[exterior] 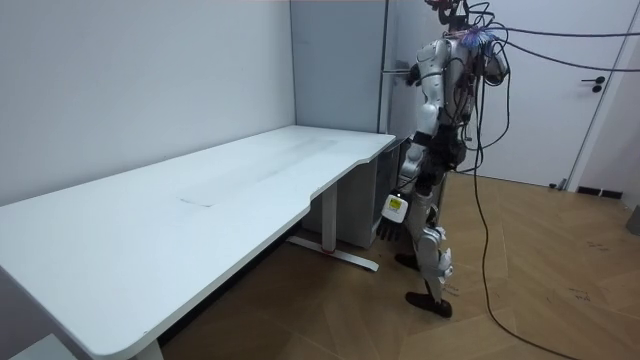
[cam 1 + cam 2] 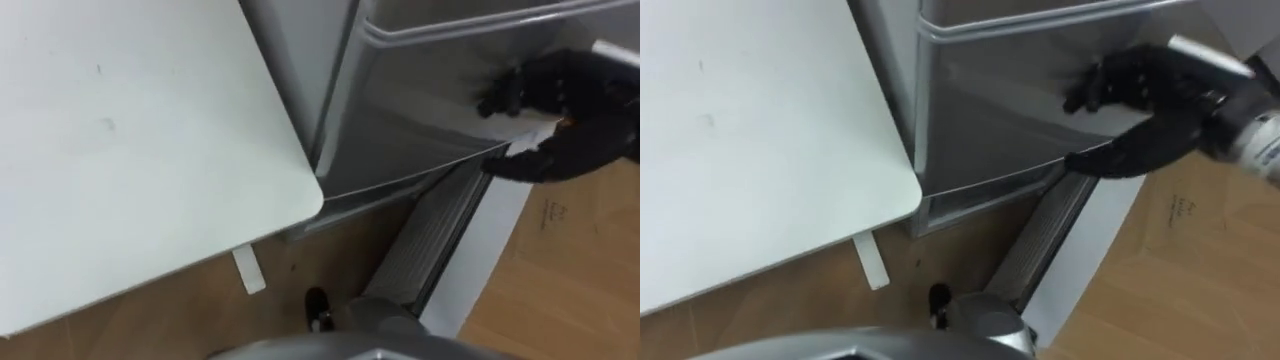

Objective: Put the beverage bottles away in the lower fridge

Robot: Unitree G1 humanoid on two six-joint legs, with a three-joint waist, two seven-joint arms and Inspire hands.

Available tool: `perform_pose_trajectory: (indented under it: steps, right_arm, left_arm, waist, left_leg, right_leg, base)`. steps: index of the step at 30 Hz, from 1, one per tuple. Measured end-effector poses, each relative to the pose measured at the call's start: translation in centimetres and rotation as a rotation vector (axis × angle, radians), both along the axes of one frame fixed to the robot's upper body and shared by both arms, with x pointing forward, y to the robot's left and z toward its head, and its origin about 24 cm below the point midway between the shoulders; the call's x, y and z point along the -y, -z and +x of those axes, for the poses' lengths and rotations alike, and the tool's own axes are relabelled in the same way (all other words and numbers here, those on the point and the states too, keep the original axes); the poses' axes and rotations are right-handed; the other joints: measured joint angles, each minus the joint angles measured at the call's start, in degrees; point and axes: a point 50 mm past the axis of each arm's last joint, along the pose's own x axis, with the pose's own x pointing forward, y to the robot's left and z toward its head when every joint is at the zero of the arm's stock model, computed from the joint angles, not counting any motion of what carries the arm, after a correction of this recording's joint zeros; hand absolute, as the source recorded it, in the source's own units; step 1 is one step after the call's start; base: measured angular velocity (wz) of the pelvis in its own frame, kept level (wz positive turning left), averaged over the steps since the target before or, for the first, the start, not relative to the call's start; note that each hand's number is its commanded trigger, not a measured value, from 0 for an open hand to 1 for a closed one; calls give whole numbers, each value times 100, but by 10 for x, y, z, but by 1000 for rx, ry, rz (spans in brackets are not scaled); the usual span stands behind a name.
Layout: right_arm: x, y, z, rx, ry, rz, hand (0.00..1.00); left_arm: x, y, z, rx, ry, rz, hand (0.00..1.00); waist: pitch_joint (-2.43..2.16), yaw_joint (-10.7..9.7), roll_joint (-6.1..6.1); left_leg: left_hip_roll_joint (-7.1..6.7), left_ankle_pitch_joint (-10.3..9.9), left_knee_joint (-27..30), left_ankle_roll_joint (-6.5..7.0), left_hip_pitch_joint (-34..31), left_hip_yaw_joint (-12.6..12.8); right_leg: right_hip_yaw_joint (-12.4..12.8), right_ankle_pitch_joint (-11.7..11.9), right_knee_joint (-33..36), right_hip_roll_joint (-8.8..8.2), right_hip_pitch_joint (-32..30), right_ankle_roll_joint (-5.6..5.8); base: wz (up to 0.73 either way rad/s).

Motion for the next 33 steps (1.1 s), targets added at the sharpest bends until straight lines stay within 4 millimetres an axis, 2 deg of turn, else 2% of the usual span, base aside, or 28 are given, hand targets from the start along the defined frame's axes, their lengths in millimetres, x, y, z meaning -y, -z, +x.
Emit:
perform_pose_trajectory:
  steps: [1,3,5,8,10,13,15,16,18,22,24,26,30,33]
  right_arm:
    - [5,-5,-3,53,40,4,0]
    - [21,-14,-11,209,169,29,0]
    - [30,-12,-16,270,253,61,0]
    - [45,1,-23,332,394,138,0]
    - [54,16,-29,342,496,186,0]
    - [71,50,-42,292,674,251,0]
    - [86,80,-57,202,829,270,0]
    - [90,87,-61,179,863,277,0]
    - [103,115,-79,96,1011,295,0]
    - [109,155,-105,-9,1201,359,0]
    - [111,182,-121,-79,1328,429,0]
    - [113,201,-134,-138,1435,463,0]
    - [110,225,-155,-229,1571,482,0]
    - [103,238,-156,-283,1587,510,0]
  left_arm:
    - [-1,-1,-1,-3,-1,8,0]
    - [-3,-2,-4,-9,-2,17,0]
    - [-3,-2,-5,-11,0,24,0]
    - [0,-2,-7,-33,32,33,0]
    - [1,-1,-4,-30,49,37,0]
    - [-1,-2,0,-19,53,62,0]
    - [-4,-4,7,0,73,81,0]
    - [-4,-4,8,5,74,85,0]
    - [-6,-6,11,18,77,99,0]
    - [-6,-9,16,48,87,108,0]
    - [-6,-8,18,56,84,96,0]
    - [-5,-8,21,63,87,88,0]
    - [-4,-8,25,74,96,65,0]
    - [-4,-9,28,84,109,40,0]
  waist:
    - [-22,-11,-4]
    - [-30,-12,-64]
    - [-37,-33,-108]
    - [-35,-31,-176]
    - [-33,-16,-159]
    - [-36,-28,-71]
    - [-34,-38,-30]
    - [-35,-38,-22]
    - [-10,-46,-9]
    - [-10,-140,-18]
    - [-44,-162,18]
    - [-53,-172,20]
    - [-60,-237,47]
    - [-56,-231,47]
  left_leg:
    - [5,1,-4,-2,8,6]
    - [9,7,-31,-13,75,5]
    - [17,7,-31,-13,76,4]
    - [24,-6,-29,-5,67,4]
    - [26,-15,-37,7,52,4]
    - [40,-36,-51,34,55,-16]
    - [50,-53,-62,40,60,-19]
    - [52,-54,-71,41,61,-19]
    - [47,-54,-102,41,62,-20]
    - [32,-61,-125,34,63,-21]
    - [25,-68,-123,28,74,-21]
    - [16,-70,-124,31,72,-23]
    - [-27,-77,-123,47,81,-105]
    - [-44,-92,-123,64,159,-59]
  right_leg:
    - [3,3,-4,6,5,-5]
    - [3,13,-27,14,68,-14]
    - [-3,50,-95,19,101,-17]
    - [-3,95,-153,22,123,-9]
    - [-6,126,-221,22,143,8]
    - [-58,116,-211,11,148,24]
    - [-80,95,-204,12,148,39]
    - [-80,90,-205,14,148,41]
    - [-76,66,-190,19,125,46]
    - [-47,-49,-70,20,58,47]
    - [-49,-85,-7,17,31,43]
    - [-52,-87,-6,10,25,47]
    - [-65,-192,129,-35,-3,78]
    - [-38,-236,229,-38,1,87]
  base:
    - [-11]
    - [0]
    - [0]
    - [0]
    - [0]
    - [6]
    - [2]
    - [0]
    - [0]
    - [-1]
    - [0]
    - [0]
    - [7]
    - [-4]
